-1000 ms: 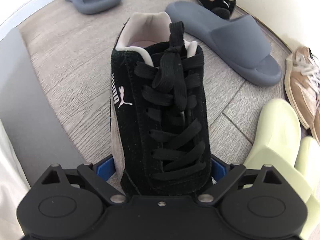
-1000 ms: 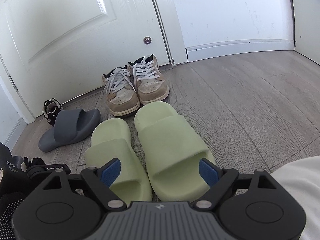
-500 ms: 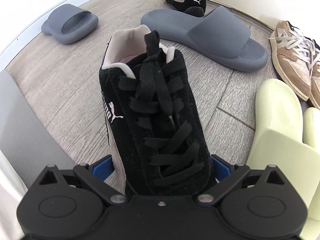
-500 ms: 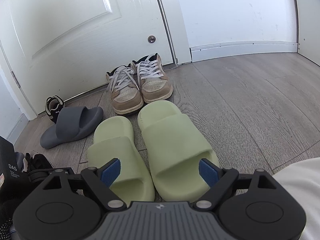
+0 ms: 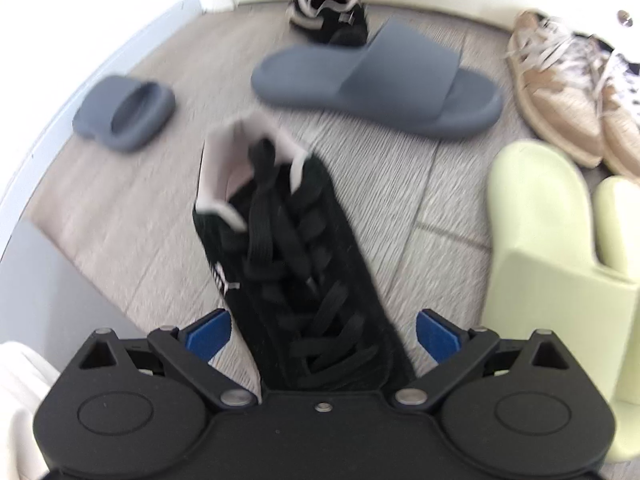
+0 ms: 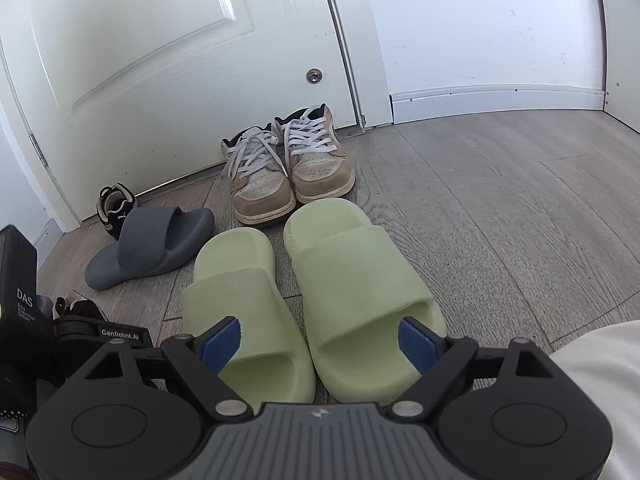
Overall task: Organize scattered shoes
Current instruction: 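Lift the black Puma sneaker with the left gripper and set it near the slides, then reach the left gripper to the black sneaker by the door and grasp its heel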
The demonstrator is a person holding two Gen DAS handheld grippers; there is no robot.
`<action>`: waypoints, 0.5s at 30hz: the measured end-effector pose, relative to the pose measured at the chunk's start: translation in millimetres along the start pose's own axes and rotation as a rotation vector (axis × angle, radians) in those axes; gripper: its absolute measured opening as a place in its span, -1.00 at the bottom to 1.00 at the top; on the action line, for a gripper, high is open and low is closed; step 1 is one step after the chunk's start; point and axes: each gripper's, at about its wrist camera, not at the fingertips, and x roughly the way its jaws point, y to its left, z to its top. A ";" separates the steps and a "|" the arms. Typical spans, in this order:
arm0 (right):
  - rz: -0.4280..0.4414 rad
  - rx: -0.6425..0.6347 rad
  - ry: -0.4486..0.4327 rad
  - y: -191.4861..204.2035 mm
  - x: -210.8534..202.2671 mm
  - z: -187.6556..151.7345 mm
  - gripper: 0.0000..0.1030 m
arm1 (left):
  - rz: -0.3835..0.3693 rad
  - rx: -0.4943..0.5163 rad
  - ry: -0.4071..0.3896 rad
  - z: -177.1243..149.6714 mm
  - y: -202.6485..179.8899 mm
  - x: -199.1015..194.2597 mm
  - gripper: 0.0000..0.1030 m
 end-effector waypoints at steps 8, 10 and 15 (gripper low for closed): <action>0.006 0.007 -0.002 -0.5 -1.8 0.3 0.69 | -0.129 -0.086 -0.164 15.7 38.3 -29.2 0.94; 0.006 0.002 -0.002 0.2 0.0 -1.8 0.70 | -0.164 -0.077 -0.200 25.7 49.9 -32.2 0.93; 0.015 -0.017 -0.010 3.9 -2.3 -3.5 0.70 | -0.215 -0.029 -0.254 60.9 74.2 -27.1 0.83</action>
